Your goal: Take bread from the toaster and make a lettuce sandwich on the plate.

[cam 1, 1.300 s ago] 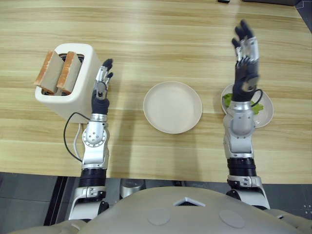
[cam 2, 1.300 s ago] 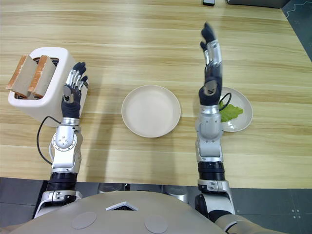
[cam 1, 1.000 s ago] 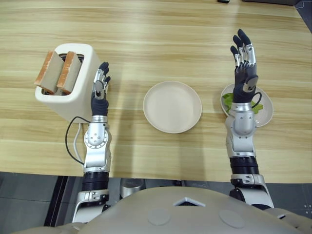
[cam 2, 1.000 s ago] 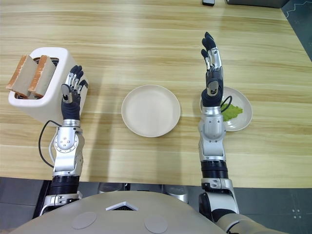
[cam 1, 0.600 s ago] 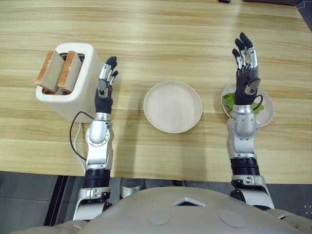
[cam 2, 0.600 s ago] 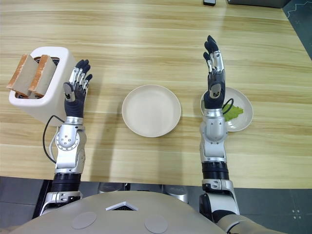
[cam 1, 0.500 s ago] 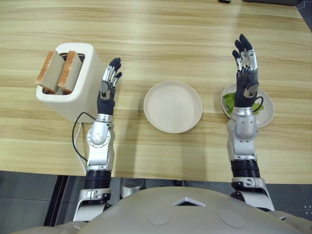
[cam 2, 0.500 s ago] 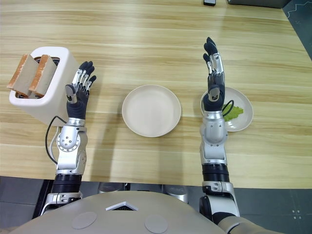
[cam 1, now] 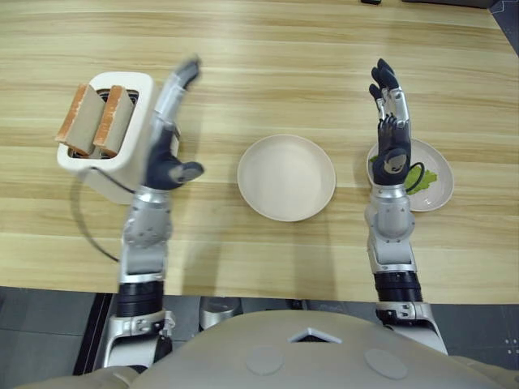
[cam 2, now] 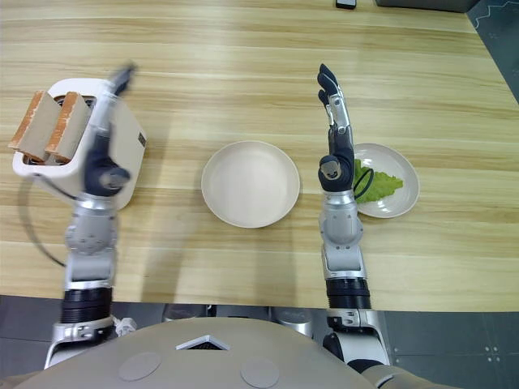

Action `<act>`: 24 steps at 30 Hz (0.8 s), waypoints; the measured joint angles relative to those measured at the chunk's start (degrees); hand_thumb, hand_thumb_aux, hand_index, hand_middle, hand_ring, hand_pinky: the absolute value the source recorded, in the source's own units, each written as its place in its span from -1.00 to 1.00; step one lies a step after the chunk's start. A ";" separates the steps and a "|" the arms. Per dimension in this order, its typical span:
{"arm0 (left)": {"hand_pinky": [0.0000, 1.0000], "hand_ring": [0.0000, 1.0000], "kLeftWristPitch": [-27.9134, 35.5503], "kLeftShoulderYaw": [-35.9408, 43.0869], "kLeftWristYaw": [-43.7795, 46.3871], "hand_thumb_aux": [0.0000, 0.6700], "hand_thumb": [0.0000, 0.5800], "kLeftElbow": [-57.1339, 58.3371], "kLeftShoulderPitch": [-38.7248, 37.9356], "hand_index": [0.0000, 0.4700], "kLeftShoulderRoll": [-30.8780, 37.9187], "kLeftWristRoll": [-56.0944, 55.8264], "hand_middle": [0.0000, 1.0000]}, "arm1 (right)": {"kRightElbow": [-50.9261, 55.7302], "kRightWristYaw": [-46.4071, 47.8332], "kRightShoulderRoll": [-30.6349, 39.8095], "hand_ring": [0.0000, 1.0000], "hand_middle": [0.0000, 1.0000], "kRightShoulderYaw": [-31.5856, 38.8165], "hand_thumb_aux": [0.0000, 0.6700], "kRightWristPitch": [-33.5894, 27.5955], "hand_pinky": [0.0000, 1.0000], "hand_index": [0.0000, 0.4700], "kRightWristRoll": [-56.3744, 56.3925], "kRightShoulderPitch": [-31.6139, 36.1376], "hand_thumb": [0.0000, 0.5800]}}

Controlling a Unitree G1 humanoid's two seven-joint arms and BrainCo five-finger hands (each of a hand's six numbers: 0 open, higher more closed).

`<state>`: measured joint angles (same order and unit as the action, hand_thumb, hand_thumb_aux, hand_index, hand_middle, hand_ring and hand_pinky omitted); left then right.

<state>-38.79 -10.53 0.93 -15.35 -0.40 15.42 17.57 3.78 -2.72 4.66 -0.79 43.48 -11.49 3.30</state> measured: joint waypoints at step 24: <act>-1.00 -1.00 23.70 -6.16 4.16 -1.00 -1.00 40.67 2.29 -1.00 31.41 5.53 -1.00 | -1.10 -1.62 -0.81 -1.00 -1.00 1.14 -1.00 -1.44 -1.00 -1.00 -1.07 -1.27 -1.00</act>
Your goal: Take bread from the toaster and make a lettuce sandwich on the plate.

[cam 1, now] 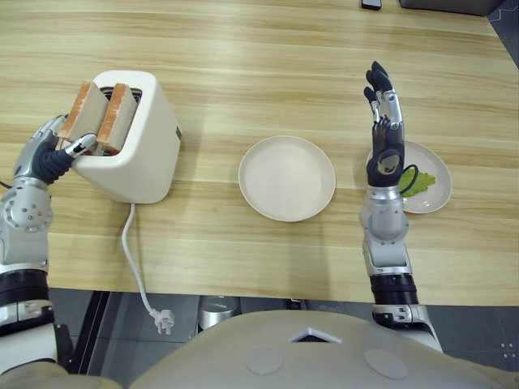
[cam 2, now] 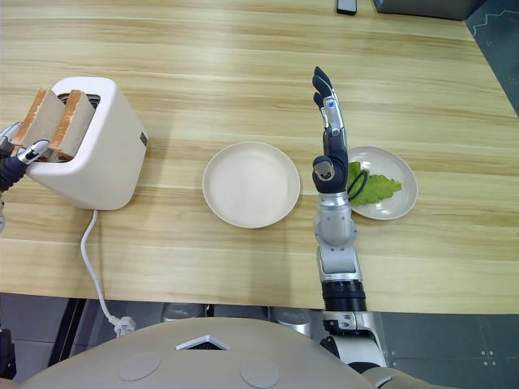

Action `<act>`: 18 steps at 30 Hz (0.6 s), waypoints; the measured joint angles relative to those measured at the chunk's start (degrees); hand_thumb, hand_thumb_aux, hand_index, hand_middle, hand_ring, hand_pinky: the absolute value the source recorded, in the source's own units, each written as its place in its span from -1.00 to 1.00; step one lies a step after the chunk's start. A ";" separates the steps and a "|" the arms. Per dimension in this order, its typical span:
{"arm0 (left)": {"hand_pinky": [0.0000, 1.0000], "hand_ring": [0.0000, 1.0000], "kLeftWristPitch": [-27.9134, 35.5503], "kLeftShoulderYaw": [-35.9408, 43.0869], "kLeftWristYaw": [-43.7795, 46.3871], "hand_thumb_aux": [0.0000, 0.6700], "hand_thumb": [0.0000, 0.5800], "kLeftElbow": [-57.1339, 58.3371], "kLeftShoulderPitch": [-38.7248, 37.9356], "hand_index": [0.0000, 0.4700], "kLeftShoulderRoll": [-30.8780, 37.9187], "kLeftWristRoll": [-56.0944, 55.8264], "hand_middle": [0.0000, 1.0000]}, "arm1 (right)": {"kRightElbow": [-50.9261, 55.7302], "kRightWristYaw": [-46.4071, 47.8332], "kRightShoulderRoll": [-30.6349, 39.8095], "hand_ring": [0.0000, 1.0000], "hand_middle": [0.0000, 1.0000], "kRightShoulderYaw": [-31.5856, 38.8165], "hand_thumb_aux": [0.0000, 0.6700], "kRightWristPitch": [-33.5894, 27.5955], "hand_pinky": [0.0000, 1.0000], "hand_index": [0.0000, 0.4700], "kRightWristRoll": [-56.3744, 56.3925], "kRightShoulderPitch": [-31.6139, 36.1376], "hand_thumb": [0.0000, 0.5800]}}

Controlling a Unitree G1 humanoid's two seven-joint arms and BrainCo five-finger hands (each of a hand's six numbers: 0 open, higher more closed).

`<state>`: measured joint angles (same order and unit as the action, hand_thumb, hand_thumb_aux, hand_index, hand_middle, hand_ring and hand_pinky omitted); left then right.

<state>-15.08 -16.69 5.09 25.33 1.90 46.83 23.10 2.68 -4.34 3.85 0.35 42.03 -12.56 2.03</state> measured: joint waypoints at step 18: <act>-1.00 -1.00 -3.53 0.50 -11.99 1.00 1.00 -2.89 0.94 0.96 1.63 1.40 -1.00 | -1.08 0.04 0.88 -1.00 -1.00 1.41 -1.00 0.18 -1.00 -1.00 -0.33 -0.45 -1.00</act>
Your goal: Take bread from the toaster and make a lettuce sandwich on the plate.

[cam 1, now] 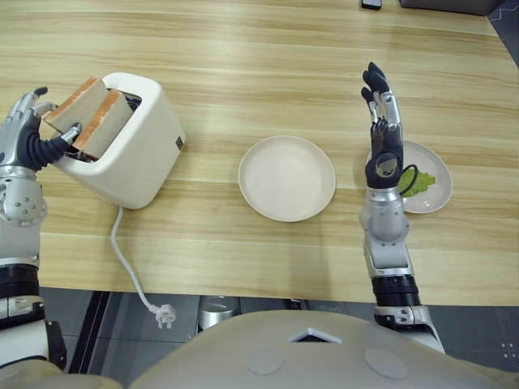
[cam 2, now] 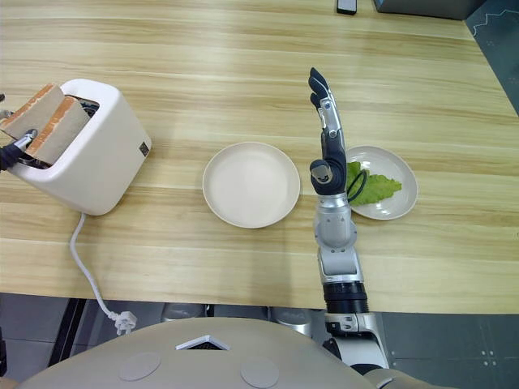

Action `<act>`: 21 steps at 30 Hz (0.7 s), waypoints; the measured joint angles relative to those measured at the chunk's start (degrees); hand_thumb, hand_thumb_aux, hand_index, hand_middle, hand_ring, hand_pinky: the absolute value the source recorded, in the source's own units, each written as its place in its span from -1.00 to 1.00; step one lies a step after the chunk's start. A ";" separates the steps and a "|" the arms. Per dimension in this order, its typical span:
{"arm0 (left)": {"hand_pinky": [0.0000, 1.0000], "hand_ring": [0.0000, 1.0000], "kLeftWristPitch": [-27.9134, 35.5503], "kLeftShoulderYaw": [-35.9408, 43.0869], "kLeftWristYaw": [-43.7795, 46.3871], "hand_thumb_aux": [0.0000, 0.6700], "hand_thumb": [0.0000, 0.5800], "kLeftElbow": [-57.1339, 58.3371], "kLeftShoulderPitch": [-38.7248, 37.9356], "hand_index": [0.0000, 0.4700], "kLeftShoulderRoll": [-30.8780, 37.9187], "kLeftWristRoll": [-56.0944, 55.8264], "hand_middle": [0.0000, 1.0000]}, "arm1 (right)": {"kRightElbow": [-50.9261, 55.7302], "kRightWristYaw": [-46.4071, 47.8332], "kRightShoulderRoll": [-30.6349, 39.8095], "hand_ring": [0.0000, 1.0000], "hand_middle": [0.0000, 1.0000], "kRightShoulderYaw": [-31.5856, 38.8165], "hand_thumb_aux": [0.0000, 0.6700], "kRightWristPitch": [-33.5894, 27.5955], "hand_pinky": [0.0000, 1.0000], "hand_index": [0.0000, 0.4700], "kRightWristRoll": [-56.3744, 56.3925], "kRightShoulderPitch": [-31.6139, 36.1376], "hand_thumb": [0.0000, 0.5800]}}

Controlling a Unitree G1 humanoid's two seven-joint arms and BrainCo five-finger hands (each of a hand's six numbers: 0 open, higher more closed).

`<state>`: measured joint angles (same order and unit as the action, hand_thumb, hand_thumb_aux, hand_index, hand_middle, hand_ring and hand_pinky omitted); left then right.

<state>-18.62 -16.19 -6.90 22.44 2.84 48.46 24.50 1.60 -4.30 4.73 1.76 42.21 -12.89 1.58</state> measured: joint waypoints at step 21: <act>0.87 0.87 -8.12 0.05 -1.14 1.00 1.00 -29.52 0.35 0.96 -10.03 -9.07 0.87 | 0.16 0.66 0.38 -1.00 -1.00 2.59 -1.00 0.72 -1.00 -1.00 -1.67 0.26 -1.00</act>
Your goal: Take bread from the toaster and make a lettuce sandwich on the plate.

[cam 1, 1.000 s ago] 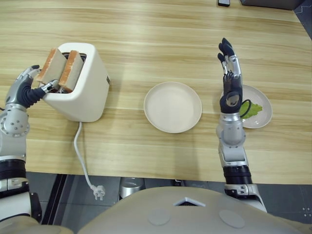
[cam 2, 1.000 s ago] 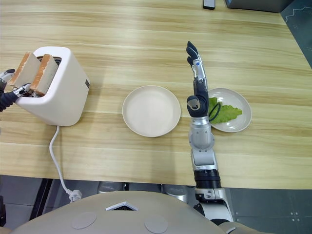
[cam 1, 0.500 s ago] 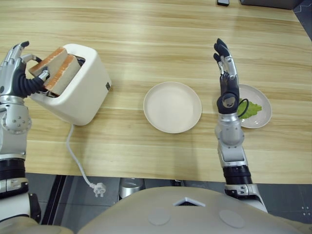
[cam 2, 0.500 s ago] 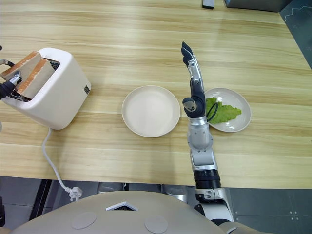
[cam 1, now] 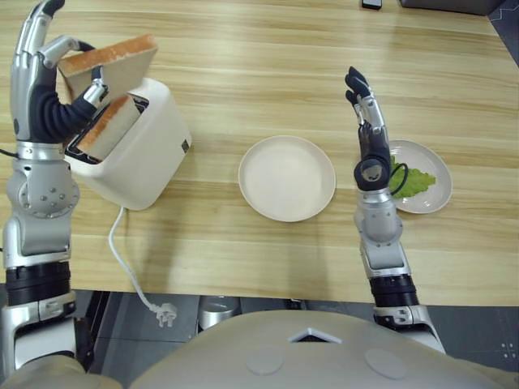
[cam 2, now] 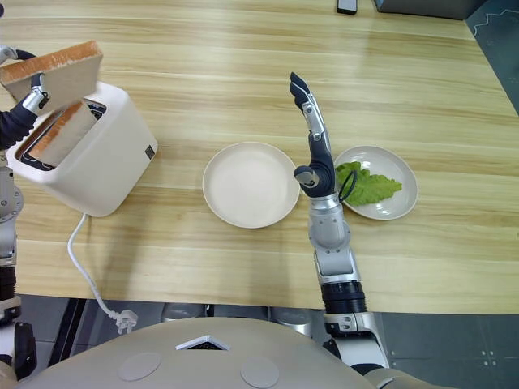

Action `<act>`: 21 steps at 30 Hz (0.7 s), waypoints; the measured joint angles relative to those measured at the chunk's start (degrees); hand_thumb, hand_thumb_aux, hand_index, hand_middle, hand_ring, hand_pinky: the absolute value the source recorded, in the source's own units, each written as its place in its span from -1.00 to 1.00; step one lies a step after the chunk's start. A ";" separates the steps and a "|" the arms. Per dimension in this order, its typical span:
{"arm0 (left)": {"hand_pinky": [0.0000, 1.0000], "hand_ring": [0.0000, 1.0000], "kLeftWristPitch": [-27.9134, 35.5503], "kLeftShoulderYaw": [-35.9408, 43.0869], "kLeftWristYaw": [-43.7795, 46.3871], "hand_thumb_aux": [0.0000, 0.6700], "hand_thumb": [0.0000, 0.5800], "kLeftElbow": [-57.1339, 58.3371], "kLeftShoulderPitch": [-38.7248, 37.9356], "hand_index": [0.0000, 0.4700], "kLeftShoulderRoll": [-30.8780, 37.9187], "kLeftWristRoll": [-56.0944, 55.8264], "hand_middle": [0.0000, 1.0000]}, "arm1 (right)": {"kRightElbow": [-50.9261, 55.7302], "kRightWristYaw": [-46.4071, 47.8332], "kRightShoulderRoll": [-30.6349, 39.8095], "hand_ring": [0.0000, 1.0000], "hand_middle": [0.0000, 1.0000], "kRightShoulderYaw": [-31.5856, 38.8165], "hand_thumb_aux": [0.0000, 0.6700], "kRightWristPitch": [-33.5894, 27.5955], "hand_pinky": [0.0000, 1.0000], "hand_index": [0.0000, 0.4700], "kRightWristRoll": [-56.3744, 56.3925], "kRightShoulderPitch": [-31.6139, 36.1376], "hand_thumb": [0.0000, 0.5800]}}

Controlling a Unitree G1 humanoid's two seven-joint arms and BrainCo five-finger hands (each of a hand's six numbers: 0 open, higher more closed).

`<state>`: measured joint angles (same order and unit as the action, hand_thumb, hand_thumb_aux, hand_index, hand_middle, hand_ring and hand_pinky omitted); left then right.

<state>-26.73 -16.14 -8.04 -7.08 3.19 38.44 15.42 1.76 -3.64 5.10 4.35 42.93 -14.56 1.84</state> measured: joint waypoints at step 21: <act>1.00 1.00 14.98 35.55 25.63 1.00 1.00 14.91 4.15 0.96 -29.19 -16.36 1.00 | 18.22 -11.02 31.31 -1.00 -1.00 -14.27 -1.00 -3.84 -1.00 -1.00 -18.55 9.59 -1.00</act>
<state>-11.75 19.40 17.59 7.83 7.34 9.24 -0.93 19.99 -14.65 36.42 -9.91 39.09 -33.11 11.44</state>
